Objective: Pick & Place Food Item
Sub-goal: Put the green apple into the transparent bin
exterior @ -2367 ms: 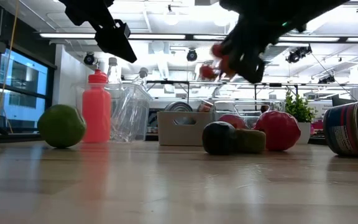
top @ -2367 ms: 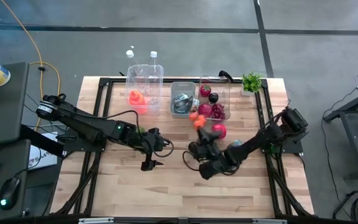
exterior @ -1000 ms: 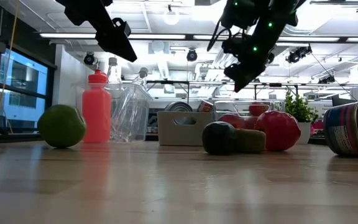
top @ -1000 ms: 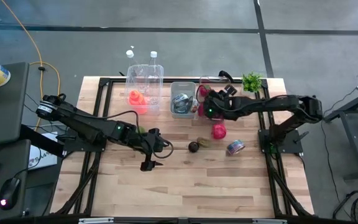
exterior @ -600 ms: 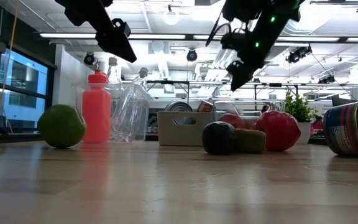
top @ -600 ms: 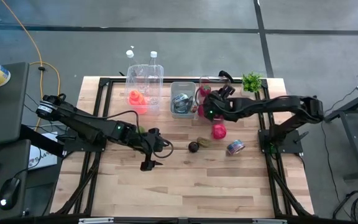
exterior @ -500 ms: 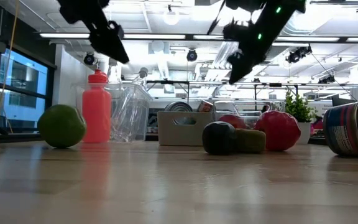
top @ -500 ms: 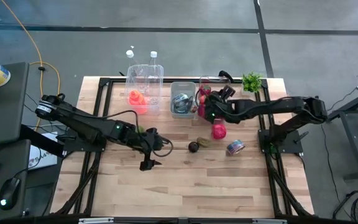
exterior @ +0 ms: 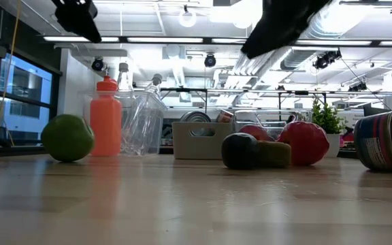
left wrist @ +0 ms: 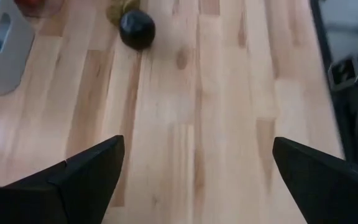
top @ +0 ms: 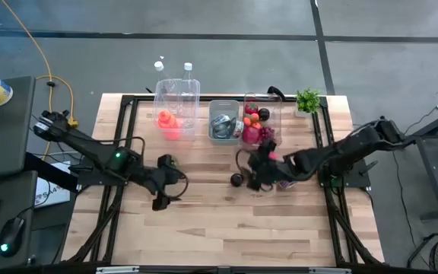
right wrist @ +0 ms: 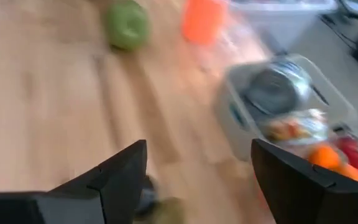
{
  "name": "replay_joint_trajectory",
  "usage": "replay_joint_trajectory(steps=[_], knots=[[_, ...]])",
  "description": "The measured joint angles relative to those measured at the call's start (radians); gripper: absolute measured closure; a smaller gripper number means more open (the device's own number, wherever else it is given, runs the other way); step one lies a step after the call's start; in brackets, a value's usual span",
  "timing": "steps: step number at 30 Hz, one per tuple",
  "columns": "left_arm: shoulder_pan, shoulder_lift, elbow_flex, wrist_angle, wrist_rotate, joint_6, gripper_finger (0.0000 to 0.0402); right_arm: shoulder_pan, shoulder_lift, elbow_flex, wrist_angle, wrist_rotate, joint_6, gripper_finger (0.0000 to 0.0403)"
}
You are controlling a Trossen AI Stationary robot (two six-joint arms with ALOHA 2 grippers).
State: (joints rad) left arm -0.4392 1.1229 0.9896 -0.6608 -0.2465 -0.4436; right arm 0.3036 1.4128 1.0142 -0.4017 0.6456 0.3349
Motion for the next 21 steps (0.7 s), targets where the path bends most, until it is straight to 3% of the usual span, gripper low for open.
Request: replay_joint_trajectory(steps=[6, 10, 21], knots=[[-0.018, 0.052, -0.006, 0.243, -0.002, -0.04, 0.0002, 0.125, 0.035, 0.0, 0.071, -0.005, 0.007, 0.0128], [-0.017, 0.07, -0.006, 0.395, 0.033, 0.14, 0.0002, 0.169, 0.056, -0.003, 0.084, -0.012, -0.044, 0.0128], [-0.018, 0.07, -0.006, 0.477, -0.01, 0.176, 0.0002, 0.16, 0.066, 0.0, 0.107, -0.025, -0.068, 0.0128]])
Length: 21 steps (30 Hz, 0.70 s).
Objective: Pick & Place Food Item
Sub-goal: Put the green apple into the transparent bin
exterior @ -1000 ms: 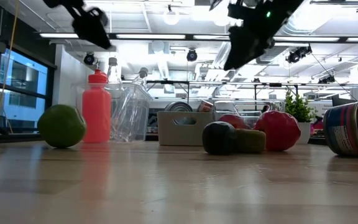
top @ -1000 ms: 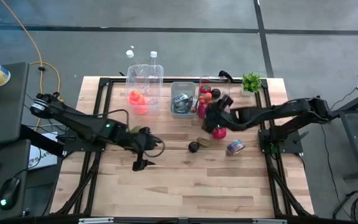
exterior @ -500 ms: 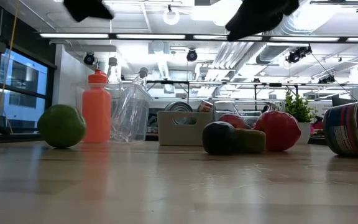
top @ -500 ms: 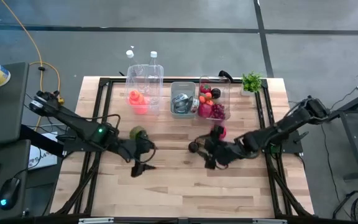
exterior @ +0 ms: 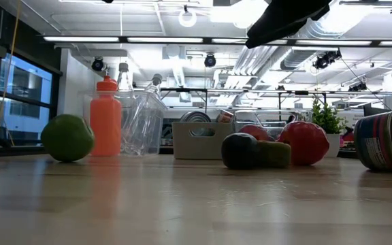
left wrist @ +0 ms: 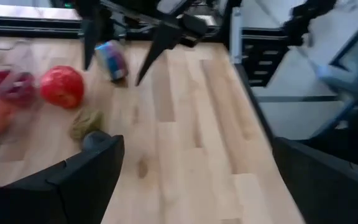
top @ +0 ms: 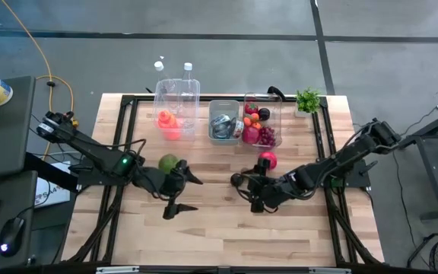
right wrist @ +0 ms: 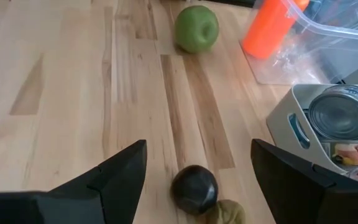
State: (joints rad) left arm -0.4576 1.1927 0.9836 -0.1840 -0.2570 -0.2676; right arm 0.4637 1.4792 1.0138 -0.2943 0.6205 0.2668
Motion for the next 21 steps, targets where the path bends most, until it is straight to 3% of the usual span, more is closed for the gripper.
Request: replay_joint_trajectory(steps=[3, 8, 11, 15, 21], knots=[[0.0, 0.0, 0.001, -0.057, -0.062, 0.054, 0.0002, 0.0, 0.0, 0.0, 0.0, 0.0, 0.0, 0.0128], [0.001, -0.003, 0.001, -0.293, -0.18, 0.159, 0.0002, 0.0, 0.0, 0.0, 0.0, 0.0, -0.001, 0.0128], [0.001, -0.003, 0.001, -0.434, -0.194, 0.155, 0.0002, 0.0, 0.0, 0.0, 0.0, 0.0, -0.001, 0.0128], [0.01, -0.003, 0.001, -0.56, -0.221, 0.0, 0.0002, 0.0, 0.0, 0.0, 0.0, 0.0, -0.001, 0.0128], [0.062, -0.003, 0.001, -0.754, -0.28, -0.369, 0.0002, 0.0, 0.0, 0.0, 0.0, 0.0, -0.001, 0.0128]])
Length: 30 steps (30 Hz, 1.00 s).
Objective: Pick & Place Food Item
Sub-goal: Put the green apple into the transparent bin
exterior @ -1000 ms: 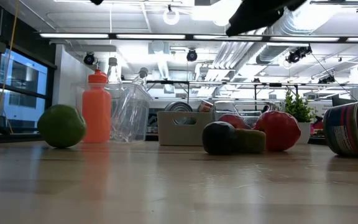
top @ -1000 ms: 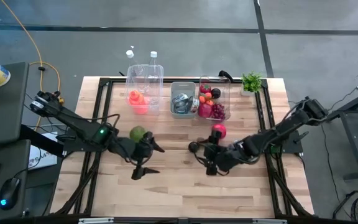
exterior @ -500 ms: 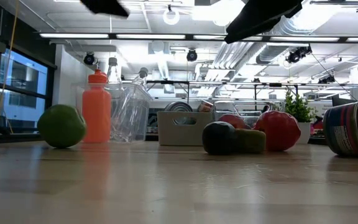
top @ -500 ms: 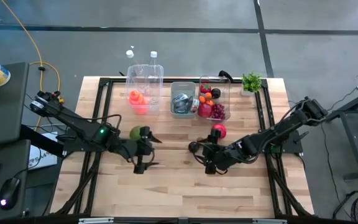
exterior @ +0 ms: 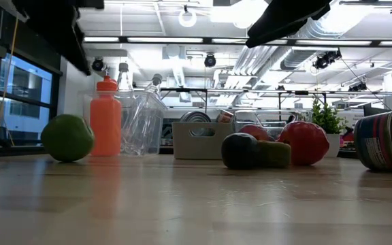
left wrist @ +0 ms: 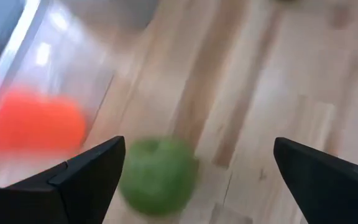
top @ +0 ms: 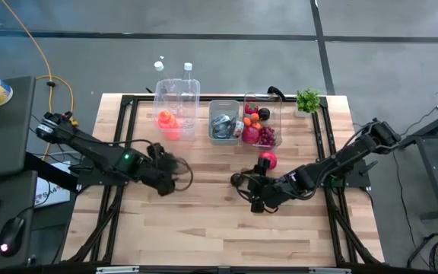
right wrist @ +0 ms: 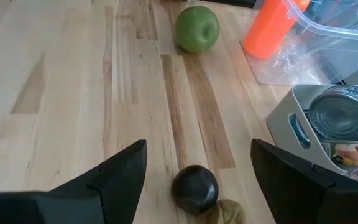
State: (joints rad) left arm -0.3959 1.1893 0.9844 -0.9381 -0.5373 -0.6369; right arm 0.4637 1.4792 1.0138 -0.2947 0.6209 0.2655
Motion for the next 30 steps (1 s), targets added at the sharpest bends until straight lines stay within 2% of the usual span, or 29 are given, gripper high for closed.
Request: replay_joint_trajectory(steps=[3, 7, 12, 16, 21, 30], knots=[[0.037, 0.0, 0.0, -0.098, 0.009, -0.202, 0.0002, 0.0, 0.0, 0.0, 0.0, 0.0, 0.0, 0.0128], [0.084, 0.0, 0.0, -0.167, 0.018, -0.32, 0.0002, 0.0, 0.0, 0.0, 0.0, 0.0, 0.0, 0.0128], [0.12, 0.008, 0.0, -0.17, 0.127, -0.244, 0.0002, 0.0, 0.0, 0.0, 0.0, 0.0, 0.0, 0.0128], [0.157, 0.033, 0.0, -0.17, 0.164, -0.233, 0.0002, 0.0, 0.0, 0.0, 0.0, 0.0, 0.0, 0.0128], [0.211, 0.076, 0.0, -0.17, 0.256, -0.135, 0.0002, 0.0, 0.0, 0.0, -0.001, 0.0, 0.0, 0.0128], [0.3, 0.135, 0.0, -0.167, 0.281, 0.032, 0.0002, 0.0, 0.0, 0.0, -0.001, 0.0, 0.0, 0.0128]])
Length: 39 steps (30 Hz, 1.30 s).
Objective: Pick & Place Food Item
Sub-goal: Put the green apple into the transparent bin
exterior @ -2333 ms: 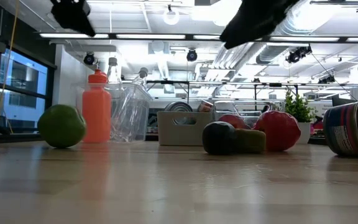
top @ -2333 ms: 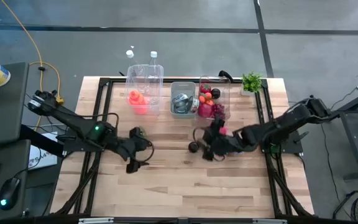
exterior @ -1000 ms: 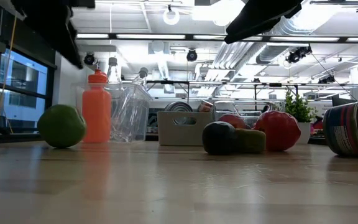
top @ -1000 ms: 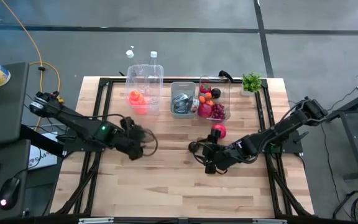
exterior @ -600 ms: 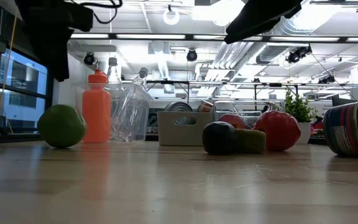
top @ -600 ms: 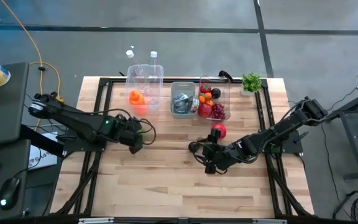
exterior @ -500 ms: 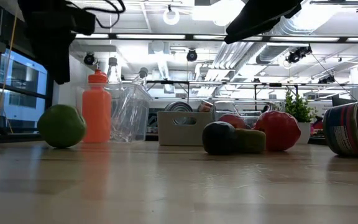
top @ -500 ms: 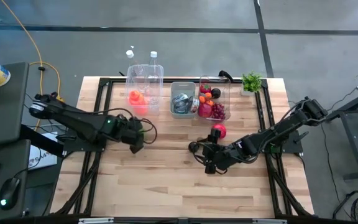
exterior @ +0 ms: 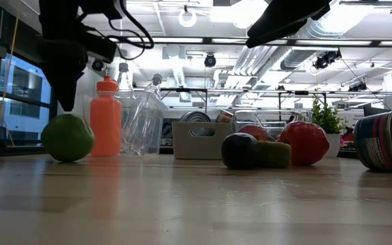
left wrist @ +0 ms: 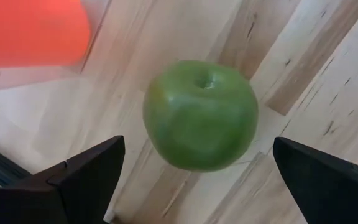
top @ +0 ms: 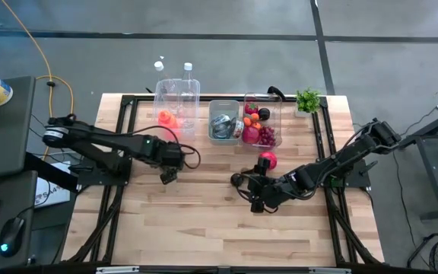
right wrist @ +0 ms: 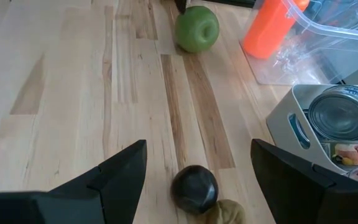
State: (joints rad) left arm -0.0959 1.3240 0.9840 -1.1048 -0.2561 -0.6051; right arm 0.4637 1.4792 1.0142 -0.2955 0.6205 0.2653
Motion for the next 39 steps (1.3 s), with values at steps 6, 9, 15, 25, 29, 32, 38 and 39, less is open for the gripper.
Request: replay_joint_trajectory(steps=[6, 9, 15, 25, 29, 32, 38, 39], knots=[[0.001, 0.013, 0.0, 0.024, 0.024, 0.007, 0.0002, 0.0, 0.0, 0.0, -0.001, 0.0, 0.0, 0.0128], [0.0, 0.015, 0.0, 0.034, 0.026, 0.006, 0.0002, 0.0, 0.0, 0.0, -0.001, 0.0, 0.0, 0.0128], [0.001, 0.015, -0.043, 0.072, 0.063, 0.007, 0.0002, 0.0, 0.0, 0.0, -0.001, -0.003, 0.0, 0.0128], [0.033, 0.016, -0.144, 0.192, 0.032, 0.041, 0.0002, 0.0, 0.0, 0.0, 0.0, -0.003, 0.0, 0.0128], [0.065, 0.014, -0.172, 0.259, 0.044, 0.067, 0.0002, 0.0, 0.0, 0.0, 0.0, -0.004, 0.0, 0.0128], [0.08, 0.012, -0.185, 0.272, 0.059, 0.071, 0.0002, 0.0, 0.0, 0.0, 0.0, -0.004, 0.0, 0.0128], [0.082, 0.012, -0.23, 0.369, 0.039, 0.13, 0.0002, 0.0, 0.0, 0.0, 0.0, -0.004, 0.0, 0.0128], [0.082, 0.012, -0.238, 0.384, 0.038, 0.136, 0.0002, 0.0, 0.0, 0.0, 0.0, -0.003, 0.0, 0.0128]])
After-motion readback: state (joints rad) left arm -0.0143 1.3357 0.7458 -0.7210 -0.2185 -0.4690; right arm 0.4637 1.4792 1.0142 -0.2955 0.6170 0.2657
